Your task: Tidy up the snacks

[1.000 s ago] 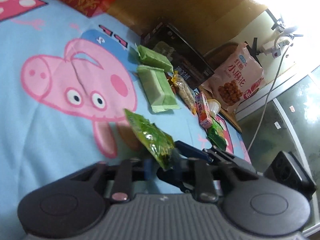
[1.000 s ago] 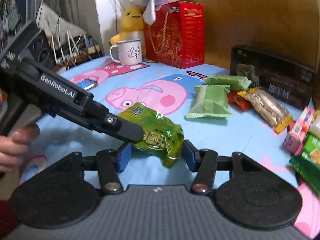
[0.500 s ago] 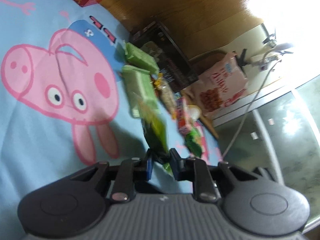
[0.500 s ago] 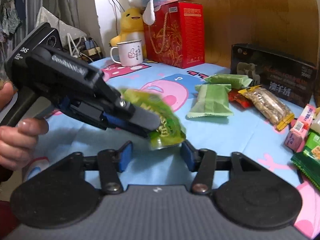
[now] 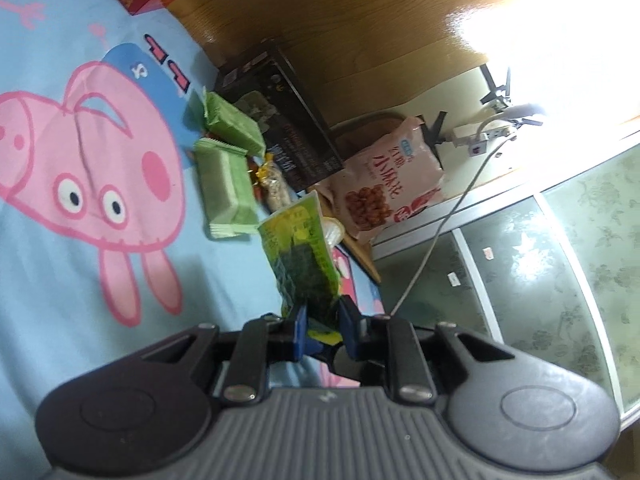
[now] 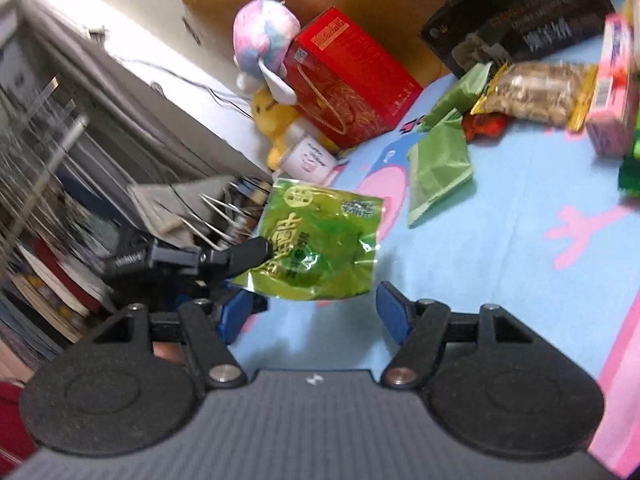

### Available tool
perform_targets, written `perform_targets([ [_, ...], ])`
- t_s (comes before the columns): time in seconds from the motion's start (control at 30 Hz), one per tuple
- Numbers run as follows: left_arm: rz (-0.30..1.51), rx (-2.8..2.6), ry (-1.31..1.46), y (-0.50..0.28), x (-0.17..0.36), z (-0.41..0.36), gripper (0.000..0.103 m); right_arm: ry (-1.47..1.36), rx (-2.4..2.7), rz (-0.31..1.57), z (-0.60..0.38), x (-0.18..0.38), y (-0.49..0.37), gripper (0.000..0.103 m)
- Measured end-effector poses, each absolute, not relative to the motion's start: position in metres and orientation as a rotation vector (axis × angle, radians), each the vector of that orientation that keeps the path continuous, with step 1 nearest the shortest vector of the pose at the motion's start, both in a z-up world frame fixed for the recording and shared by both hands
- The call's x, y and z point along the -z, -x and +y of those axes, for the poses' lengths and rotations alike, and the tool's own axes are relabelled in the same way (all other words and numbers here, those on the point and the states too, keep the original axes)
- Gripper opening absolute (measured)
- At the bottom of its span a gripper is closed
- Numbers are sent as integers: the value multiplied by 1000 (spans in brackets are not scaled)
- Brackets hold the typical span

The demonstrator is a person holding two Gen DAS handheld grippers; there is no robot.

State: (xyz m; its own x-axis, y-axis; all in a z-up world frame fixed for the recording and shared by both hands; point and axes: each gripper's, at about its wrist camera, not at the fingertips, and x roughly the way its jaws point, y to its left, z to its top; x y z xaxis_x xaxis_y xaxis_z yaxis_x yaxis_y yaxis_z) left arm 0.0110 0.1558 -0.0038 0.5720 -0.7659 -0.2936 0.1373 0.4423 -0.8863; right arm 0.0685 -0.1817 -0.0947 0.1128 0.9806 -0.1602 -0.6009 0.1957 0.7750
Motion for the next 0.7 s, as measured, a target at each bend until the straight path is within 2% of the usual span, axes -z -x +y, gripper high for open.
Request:
perform_targets([
  [0.3, 779, 648, 967, -12, 7, 157, 12, -883, -1265, 781, -210, 103, -79, 72],
  [0.63, 838, 643, 928, -14, 16, 144, 12, -893, -1232, 803, -210, 104, -81, 63],
  [0.7, 834, 636, 922, -12, 15, 148, 13, -854, -1225, 799, -212, 102, -78, 64],
])
